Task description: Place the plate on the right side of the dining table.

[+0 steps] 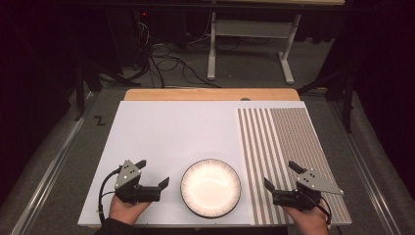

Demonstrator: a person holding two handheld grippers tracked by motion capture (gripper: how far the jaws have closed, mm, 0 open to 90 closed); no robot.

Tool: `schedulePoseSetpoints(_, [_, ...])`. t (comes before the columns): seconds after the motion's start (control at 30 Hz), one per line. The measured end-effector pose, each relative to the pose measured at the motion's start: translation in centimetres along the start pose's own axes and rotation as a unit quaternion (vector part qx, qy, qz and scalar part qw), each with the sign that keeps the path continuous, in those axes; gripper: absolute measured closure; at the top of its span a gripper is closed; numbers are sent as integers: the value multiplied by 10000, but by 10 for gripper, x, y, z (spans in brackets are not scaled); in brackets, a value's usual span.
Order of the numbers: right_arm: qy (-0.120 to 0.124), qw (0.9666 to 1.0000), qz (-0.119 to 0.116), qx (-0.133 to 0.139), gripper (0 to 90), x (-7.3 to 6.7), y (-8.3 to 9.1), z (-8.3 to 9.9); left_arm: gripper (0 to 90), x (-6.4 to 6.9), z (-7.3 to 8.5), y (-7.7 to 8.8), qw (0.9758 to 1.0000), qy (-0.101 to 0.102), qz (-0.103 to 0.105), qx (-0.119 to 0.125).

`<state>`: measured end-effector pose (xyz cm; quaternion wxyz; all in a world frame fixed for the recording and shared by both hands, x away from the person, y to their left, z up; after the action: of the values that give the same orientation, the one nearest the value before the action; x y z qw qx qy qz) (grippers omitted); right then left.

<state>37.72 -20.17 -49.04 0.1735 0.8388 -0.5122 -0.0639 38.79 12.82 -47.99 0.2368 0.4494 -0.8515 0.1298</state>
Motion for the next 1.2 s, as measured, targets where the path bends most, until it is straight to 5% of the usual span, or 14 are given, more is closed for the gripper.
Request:
schedulePoseSetpoints(0.33, [-58,9995,-273,-120,163,-8,-4,-4,18,-1,3,-2,10000,64,6,-46])
schedulePoseSetpoints(0.73, [-132,9995,-273,-67,269,-18,-13,-18,22,3,8,-3,9999,-48,39,-114])
schedulePoseSetpoints(1.2, [106,9992,-356,-125,406,-44,-34,-26,45,3,7,-2,9999,-9,86,-102])
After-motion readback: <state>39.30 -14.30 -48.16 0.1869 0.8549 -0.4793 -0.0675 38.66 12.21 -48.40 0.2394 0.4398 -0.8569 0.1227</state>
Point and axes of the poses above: each handheld gripper's, and its own axes: y roughly backward along the jaws, z roughly out of its underside, x roughly to its right, the point moved 10 cm from there along -y, roughly forward along the jaws, and after that the axes turned 7 degrees about z, right-handed, at the moved point
